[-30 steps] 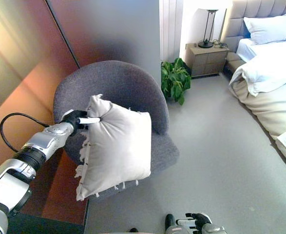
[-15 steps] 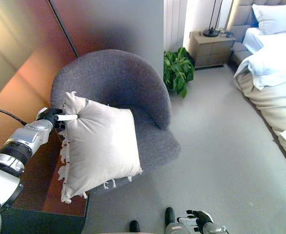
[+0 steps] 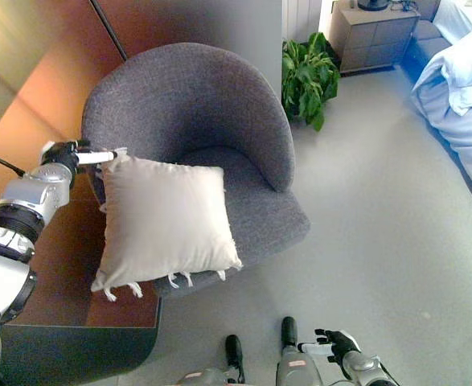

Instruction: Pick up the pillow and put it on the sofa.

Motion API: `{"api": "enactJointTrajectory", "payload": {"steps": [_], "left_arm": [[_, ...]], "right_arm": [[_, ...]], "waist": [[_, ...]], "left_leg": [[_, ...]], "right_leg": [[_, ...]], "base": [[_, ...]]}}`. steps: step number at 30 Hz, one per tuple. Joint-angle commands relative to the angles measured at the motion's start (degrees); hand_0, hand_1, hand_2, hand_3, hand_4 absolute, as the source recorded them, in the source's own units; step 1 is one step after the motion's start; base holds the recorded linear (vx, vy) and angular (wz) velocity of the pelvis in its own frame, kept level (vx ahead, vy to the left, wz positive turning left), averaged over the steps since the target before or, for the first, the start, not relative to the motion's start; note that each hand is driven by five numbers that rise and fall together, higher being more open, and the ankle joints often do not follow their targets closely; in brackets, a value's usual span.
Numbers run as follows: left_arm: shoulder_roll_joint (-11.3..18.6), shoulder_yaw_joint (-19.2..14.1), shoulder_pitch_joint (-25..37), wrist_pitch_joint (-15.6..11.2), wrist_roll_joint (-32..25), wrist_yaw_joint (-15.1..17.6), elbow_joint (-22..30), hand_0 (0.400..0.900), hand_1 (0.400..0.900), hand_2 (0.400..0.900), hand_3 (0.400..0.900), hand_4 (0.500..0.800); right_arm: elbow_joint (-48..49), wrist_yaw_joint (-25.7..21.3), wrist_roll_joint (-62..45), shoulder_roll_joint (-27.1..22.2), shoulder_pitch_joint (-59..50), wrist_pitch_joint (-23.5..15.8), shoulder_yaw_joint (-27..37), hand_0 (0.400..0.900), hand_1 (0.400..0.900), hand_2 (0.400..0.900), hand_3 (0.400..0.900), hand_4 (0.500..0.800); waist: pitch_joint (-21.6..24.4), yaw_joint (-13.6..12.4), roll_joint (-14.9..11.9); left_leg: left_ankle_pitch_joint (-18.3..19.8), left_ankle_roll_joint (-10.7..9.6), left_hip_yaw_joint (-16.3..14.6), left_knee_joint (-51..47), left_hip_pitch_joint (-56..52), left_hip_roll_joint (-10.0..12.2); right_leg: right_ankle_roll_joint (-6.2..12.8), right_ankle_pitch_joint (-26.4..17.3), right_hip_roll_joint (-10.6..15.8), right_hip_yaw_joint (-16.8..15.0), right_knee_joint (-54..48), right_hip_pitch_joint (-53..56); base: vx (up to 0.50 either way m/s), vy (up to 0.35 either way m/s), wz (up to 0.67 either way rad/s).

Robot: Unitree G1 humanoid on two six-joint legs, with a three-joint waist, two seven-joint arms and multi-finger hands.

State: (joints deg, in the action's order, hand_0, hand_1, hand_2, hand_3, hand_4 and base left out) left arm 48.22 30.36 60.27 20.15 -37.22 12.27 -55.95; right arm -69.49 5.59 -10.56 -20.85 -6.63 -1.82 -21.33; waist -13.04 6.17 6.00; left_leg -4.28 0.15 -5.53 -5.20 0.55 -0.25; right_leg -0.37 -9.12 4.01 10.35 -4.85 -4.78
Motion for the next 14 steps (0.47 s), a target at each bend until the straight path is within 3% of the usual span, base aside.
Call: {"api": "enactJointTrajectory", "payload": {"steps": [1, 9, 14], "left_arm": [[7.62, -2.44, 12.47, -5.59, 3.98, 2.96, -3.82, 0.900, 0.900, 0.900, 0.900, 0.800], [6.79, -2.37, 12.70, -6.09, 3.09, 3.77, -3.22, 0.900, 0.900, 0.900, 0.900, 0.800], [6.51, -2.78, 11.83, -4.90, 5.01, 2.61, -3.35, 0.900, 0.900, 0.900, 0.900, 0.800]], "right_arm": [[-1.34, 0.61, 0.56, -3.05, 2.03, 0.25, -3.36, 0.900, 0.900, 0.900, 0.900, 0.800], [-1.45, 0.87, 0.37, -2.84, 1.66, -0.06, -3.28, 0.900, 0.900, 0.900, 0.900, 0.800], [-1.68, 0.85, 0.74, -2.66, 1.84, 0.12, -3.02, 0.900, 0.900, 0.900, 0.900, 0.800]], "waist": [[1.78, 0.89, 1.10], [1.63, 0.79, 0.97], [1.97, 0.76, 0.91]], "left_leg": [[2.87, -2.14, -2.01, 0.91, 0.20, -1.31], [2.77, -2.35, -1.83, 0.89, -0.04, -1.18], [2.76, -2.53, -1.94, 0.99, -0.32, -1.06]], "right_leg": [[7.32, 8.81, 3.94, -4.90, 6.20, 0.99], [7.13, 8.97, 3.83, -4.74, 5.89, 1.58], [7.06, 9.05, 3.78, -4.59, 5.63, 2.13]], "base": [[0.00, 0.000, 0.00], [0.00, 0.000, 0.00], [0.00, 0.000, 0.00]]}}
